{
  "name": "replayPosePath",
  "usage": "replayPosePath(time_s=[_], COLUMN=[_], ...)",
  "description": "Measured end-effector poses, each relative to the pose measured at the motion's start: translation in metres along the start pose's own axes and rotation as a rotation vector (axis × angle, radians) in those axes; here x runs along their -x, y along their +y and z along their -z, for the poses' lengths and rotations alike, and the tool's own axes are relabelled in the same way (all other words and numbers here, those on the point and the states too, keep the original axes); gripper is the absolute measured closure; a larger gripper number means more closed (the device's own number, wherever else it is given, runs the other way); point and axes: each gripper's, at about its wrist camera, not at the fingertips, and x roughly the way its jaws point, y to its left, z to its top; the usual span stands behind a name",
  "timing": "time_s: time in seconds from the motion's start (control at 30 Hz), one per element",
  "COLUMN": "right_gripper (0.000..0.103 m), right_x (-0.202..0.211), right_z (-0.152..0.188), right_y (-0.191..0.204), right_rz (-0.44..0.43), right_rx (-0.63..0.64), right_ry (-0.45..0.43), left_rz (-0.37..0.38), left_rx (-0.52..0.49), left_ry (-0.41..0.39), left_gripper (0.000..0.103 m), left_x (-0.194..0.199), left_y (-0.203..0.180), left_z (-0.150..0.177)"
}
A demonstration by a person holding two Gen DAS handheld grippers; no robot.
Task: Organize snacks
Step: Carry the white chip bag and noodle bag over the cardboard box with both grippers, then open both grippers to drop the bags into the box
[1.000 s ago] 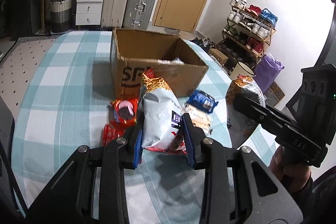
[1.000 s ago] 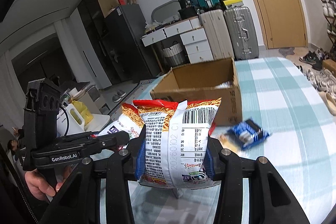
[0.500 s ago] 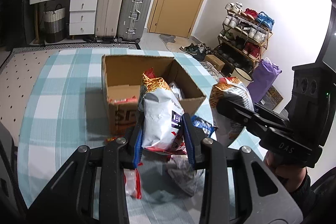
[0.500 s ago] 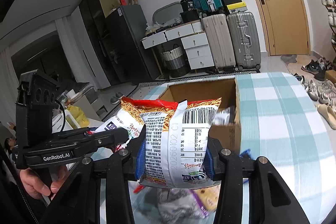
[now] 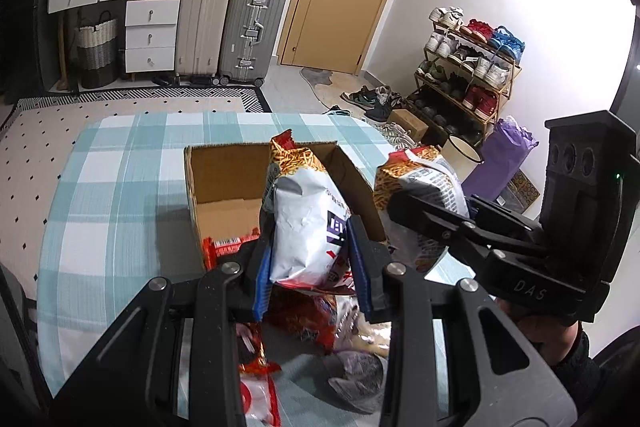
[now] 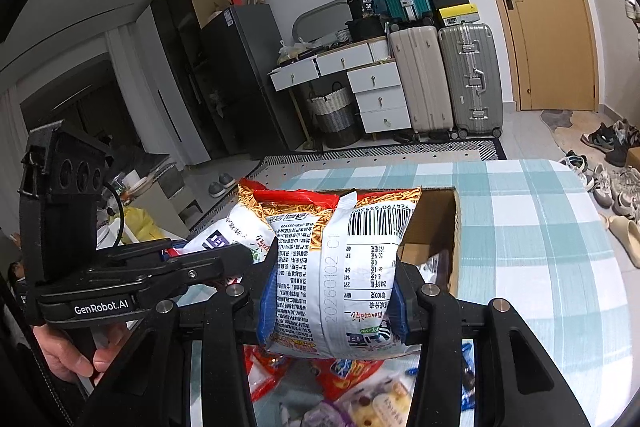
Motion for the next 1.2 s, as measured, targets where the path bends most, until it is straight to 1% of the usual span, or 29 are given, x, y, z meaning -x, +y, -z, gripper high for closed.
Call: replayPosePath(time_s=[0.5,0.67,0.87,0.93,0.97,1.0,1.03,1.1,1.2], right_gripper=[0.059,0.058,0.057,0.054,0.050,0.045,0.043,0.039,0.037], right_x=[-0.049,-0.069,-0.087,-0.091,-0.093,-0.095,-0.095,-0.092,-0.085], right_z=[-0.032,-0.033,-0.031,-0.031,-0.030,-0.029,-0.029,-0.029,-0.029], right_y=[-0.020,-0.029,-0.036,-0.037,-0.038,-0.039,-0.039,-0.041,-0.041], right_rz=[0.012,0.035,0.056,0.069,0.081,0.091,0.093,0.093,0.107], right_rx=[-0.003,0.000,0.005,0.007,0.008,0.010,0.010,0.007,0.006], right_ry=[0.041,0.066,0.088,0.097,0.101,0.101,0.100,0.084,0.062], left_rz=[-0.017,-0.024,-0.024,-0.039,-0.039,-0.040,-0.043,-0.045,-0.048], left_rx=[-0.013,-0.022,-0.026,-0.031,-0.033,-0.033,-0.033,-0.034,-0.028], left_ry=[0.031,0.051,0.053,0.043,0.041,0.034,0.024,0.023,0.022], left_gripper=[0.073,0.073,0.073,0.063,0.049,0.040,0.038,0.037,0.037], left_x=[-0.055,-0.074,-0.088,-0.089,-0.090,-0.089,-0.087,-0.086,-0.083], left_y=[0.018,0.023,0.028,0.028,0.027,0.027,0.027,0.028,0.030], left_z=[-0.034,-0.038,-0.039,-0.040,-0.040,-0.040,-0.039,-0.038,-0.037])
